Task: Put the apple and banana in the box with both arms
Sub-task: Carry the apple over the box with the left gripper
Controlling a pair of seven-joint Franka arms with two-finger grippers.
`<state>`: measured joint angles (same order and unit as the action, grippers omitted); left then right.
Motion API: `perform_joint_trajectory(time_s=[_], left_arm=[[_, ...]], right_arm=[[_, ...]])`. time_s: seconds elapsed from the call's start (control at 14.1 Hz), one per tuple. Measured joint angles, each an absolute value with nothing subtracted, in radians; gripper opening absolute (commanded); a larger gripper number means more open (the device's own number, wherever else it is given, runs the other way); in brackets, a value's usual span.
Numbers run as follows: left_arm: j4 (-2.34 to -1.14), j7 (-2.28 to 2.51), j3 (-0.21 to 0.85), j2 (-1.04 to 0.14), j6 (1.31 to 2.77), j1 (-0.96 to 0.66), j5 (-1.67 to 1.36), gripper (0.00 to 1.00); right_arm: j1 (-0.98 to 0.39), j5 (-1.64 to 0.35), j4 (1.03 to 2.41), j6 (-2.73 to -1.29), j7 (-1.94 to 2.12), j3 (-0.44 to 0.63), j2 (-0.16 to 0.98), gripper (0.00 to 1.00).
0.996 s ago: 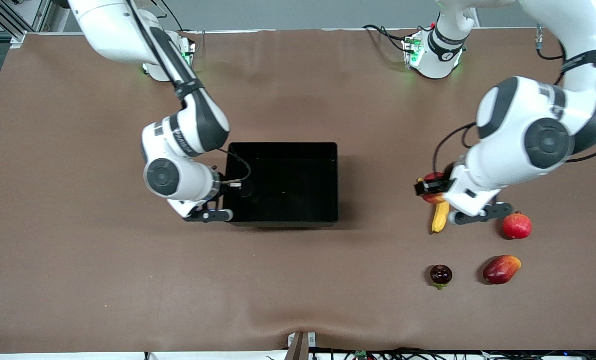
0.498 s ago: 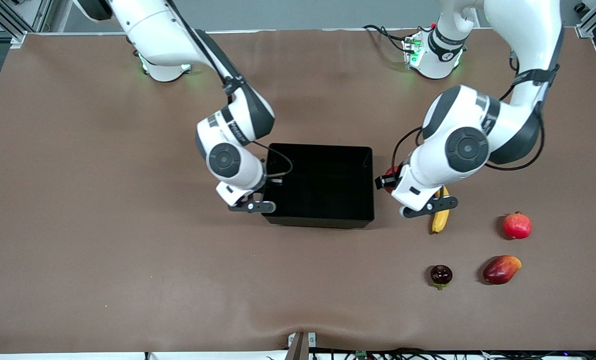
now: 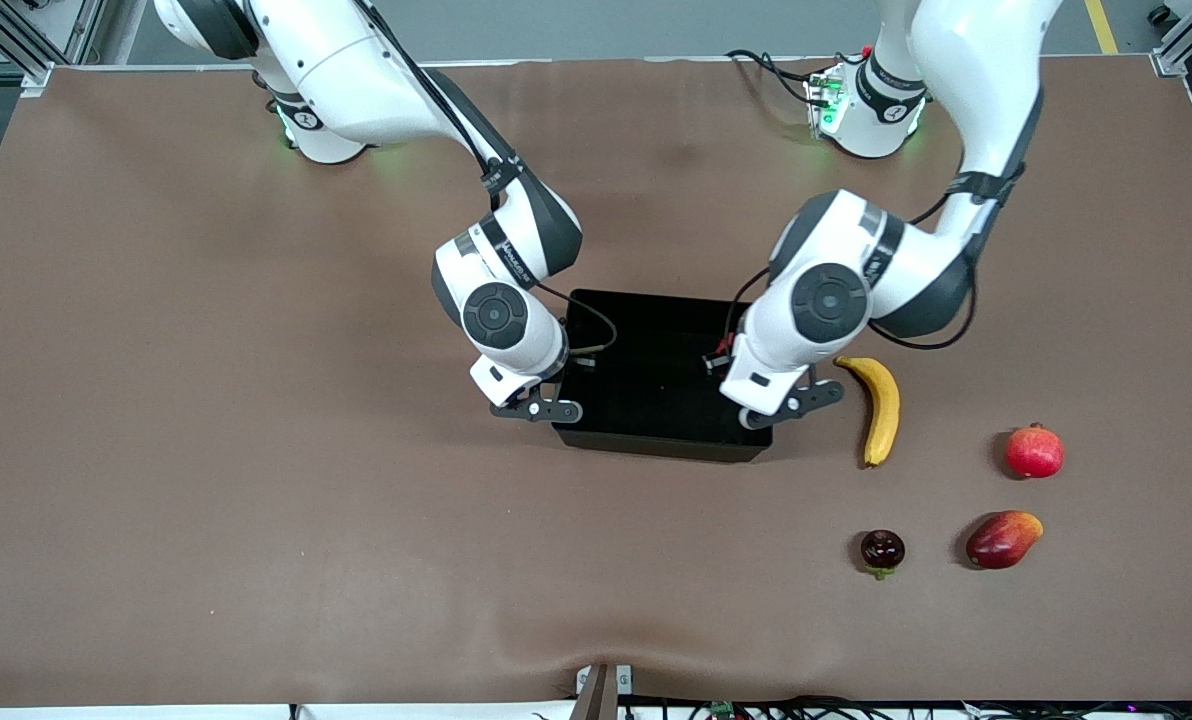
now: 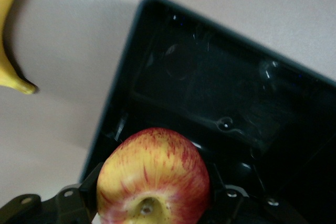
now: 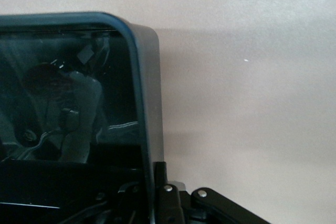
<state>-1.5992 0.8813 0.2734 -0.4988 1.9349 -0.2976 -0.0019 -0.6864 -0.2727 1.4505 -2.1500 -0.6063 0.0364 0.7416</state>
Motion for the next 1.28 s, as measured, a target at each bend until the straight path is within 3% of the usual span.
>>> perform_joint_trajectory(time_s=[0.21,0.43,0.71,0.85,1.28], left_arm=[[-1.601,0.92,0.273,-0.535,1.971,-0.31,-0.001,0.0],[-1.603,0.976,0.273,-0.576,2.001,-0.324,0.023,0.0],[-1.604,1.018,0.273,-0.623,2.025,-0.338,0.057,0.0],[-1.604,1.019,0.273,-0.64,2.031,-0.338,0.057,0.0],[-1.623,1.069,0.273,-0.681,2.072,-0.344,0.057,0.0]], right_arm=[[-0.688,-0.274,1.444,-2.172,-0.607,0.037,0.761,0.0],[-0.688,-0.274,1.443,-2.181,-0.607,0.037,0.766,0.13],[-0.692,-0.276,1.443,-2.2,-0.607,0.037,0.775,0.5],[-0.693,-0.276,1.443,-2.201,-0.607,0.037,0.781,0.99],[-0.694,-0.276,1.416,-2.243,-0.606,0.056,0.783,1.0]])
